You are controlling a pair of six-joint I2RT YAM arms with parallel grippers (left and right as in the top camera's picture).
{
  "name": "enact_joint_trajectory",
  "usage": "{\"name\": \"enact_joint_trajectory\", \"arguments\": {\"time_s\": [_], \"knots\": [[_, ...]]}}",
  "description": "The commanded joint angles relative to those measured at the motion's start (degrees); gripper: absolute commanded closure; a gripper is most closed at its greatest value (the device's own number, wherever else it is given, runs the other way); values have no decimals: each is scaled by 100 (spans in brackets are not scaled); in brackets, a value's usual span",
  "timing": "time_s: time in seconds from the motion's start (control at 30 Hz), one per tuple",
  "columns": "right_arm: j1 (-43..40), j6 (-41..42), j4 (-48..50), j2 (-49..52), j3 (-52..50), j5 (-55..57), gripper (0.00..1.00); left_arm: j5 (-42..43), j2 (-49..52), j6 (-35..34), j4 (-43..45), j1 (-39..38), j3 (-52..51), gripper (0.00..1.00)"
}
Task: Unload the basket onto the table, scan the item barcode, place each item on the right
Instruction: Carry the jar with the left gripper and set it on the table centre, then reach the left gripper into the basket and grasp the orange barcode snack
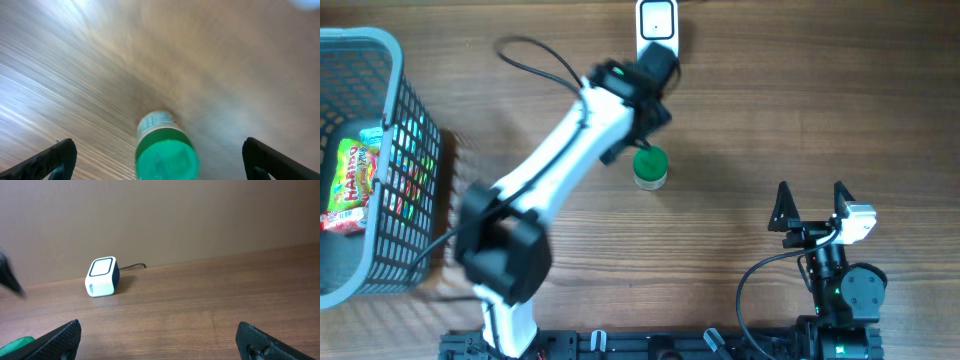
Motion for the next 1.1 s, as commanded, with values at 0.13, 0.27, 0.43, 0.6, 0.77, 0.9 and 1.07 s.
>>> {"name": "enact_joint_trajectory", "arguments": {"time_s": [0.13,0.27,0.43,0.6,0.77,0.9,1.07], "knots": [[46,55,15,-20,-7,61,0,-2538,-2719,-761,-1451,1091,767,0],[46,55,15,-20,-7,61,0,-2752,-3473,-1886,-2398,2396,767,0],[46,55,15,-20,-7,61,0,-2730,-3847,-2299,-2754,4113,767,0],[46,57,15,-20,-7,61,1,-2730,-3864,-2577,-2752,5263,765,0],[46,57,15,-20,-7,61,0,-2728,-3751,-3027,-2739,6732,765,0],[46,55,15,-20,-7,61,1,-2555,-3348,-3001,-2761,7265,765,0],[46,55,15,-20,-7,61,1,-2531,-2356,-2341,-2721,7405,758,0]]}}
